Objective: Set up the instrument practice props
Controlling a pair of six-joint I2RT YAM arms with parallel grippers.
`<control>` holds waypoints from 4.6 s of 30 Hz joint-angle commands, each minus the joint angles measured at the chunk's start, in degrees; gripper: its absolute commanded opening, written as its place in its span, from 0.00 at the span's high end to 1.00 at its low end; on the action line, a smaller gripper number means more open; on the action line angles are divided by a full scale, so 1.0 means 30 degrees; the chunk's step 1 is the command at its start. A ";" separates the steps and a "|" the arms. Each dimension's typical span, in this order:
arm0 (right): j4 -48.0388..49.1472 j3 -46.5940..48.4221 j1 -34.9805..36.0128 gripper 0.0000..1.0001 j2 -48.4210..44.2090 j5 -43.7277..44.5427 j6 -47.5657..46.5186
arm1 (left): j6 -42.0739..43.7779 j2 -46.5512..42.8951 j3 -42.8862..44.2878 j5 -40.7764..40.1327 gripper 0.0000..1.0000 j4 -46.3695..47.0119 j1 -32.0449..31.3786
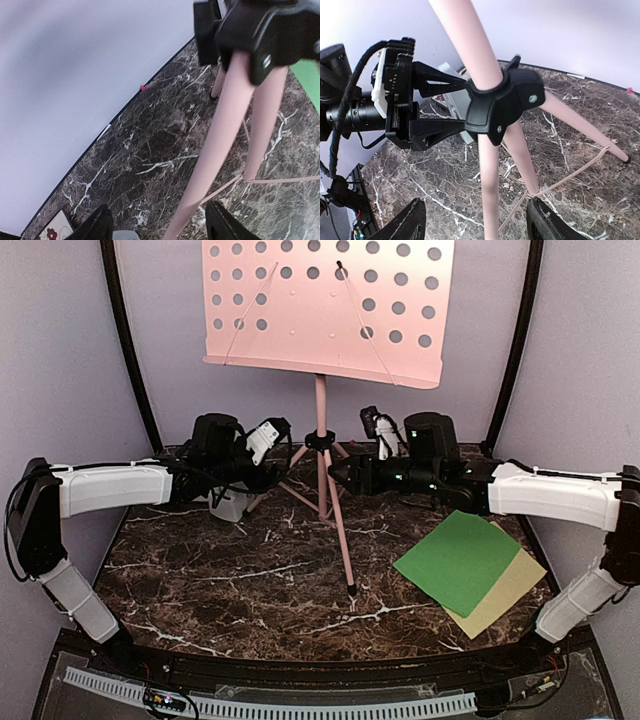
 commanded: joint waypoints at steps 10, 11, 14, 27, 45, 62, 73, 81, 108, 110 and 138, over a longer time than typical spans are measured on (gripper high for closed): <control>-0.7661 -0.5848 -0.3883 0.34 -0.7665 0.0855 0.5849 | -0.2299 -0.6379 -0.5708 0.0112 0.33 0.3178 -0.4003; -0.8019 -0.6321 -0.4324 0.34 -0.7975 0.0885 0.6369 | -0.2159 -0.6609 -0.5924 0.0006 0.33 0.3212 -0.4601; -0.8708 -0.7502 -0.5938 0.32 -0.8445 0.1114 0.7412 | -0.1722 -0.6771 -0.6348 -0.0597 0.34 0.3469 -0.6506; -0.6664 -1.0400 -0.9941 0.30 -0.4706 -0.1943 0.7300 | -0.0634 -0.0675 -0.2539 -0.0578 0.37 0.3473 -1.1553; -0.2867 -1.0488 -0.6071 0.36 0.0577 -0.6214 0.8714 | 0.2024 0.5971 0.1348 -0.1395 0.49 0.1891 -1.3905; -0.2861 -1.0976 -0.5900 0.37 0.0250 -0.6649 0.9179 | 0.4036 1.0531 0.3690 -0.5162 0.66 0.1883 -1.4272; -0.3621 -1.0442 -0.5224 0.45 0.0537 -0.6523 0.8745 | 0.5070 1.1518 0.4625 -0.6967 0.87 0.3950 -1.4274; -0.3967 -1.0372 -0.5208 0.46 0.0063 -0.6125 0.8659 | 0.4158 1.0851 0.4503 -0.3122 0.89 0.4224 -1.4277; -0.3539 -1.0584 -0.5220 0.47 0.0595 -0.5965 0.8955 | 0.2231 1.1571 0.4602 -0.2384 0.75 0.5592 -1.5154; -0.3547 -1.0591 -0.5215 0.47 0.0534 -0.5990 0.8993 | 0.2192 1.1903 0.4986 -0.2521 0.76 0.5507 -1.5154; -0.3904 -1.0664 -0.5210 0.46 0.0473 -0.6335 0.8494 | 0.2250 1.2405 0.4757 -0.2072 0.62 0.6017 -1.5389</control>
